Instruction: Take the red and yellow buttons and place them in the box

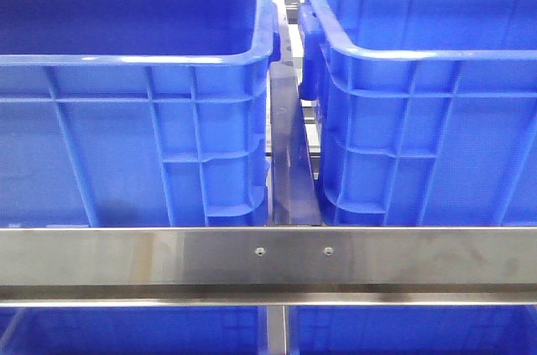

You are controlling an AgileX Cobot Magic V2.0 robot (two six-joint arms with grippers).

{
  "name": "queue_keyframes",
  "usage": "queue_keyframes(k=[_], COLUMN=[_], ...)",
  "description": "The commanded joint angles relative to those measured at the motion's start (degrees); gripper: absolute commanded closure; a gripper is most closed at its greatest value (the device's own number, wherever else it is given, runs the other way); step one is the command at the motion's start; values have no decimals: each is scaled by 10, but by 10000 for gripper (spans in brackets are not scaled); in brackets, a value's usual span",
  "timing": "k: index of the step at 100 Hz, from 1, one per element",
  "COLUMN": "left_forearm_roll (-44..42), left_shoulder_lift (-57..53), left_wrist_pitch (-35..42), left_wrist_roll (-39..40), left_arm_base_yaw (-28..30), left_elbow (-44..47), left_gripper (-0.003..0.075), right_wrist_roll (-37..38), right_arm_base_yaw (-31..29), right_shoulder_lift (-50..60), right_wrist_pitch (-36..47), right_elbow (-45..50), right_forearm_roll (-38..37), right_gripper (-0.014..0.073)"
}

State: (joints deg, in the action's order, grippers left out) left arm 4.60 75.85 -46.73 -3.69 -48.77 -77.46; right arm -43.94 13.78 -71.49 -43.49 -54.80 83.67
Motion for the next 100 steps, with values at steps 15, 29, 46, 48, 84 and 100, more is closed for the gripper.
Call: queue_keyframes(k=[15,29,46,48,84,100], left_forearm_roll=[6,6,6,6,6,6], left_shoulder_lift=[-80,-145,-233,-240,-398,-442], left_wrist_pitch=[42,63,84,86,128,157], left_wrist_roll=[23,37,48,48,48,48], left_arm_base_yaw=[70,146,264,274,477,497], left_elbow=[28,85,161,171,331,379], left_gripper=[134,134,134,134,134,155], right_wrist_roll=[-48,-71,-82,-83,-107,-121], right_arm_base_yaw=[1,1,1,1,1,1], right_shoulder_lift=[21,31,36,36,36,36], right_wrist_pitch=[44,78,110,113,167,229], right_elbow=[-21,-21,-21,-21,-21,-21], right_forearm_roll=[38,38,37,37,21,-4], right_gripper=[410,410,410,410,410,410])
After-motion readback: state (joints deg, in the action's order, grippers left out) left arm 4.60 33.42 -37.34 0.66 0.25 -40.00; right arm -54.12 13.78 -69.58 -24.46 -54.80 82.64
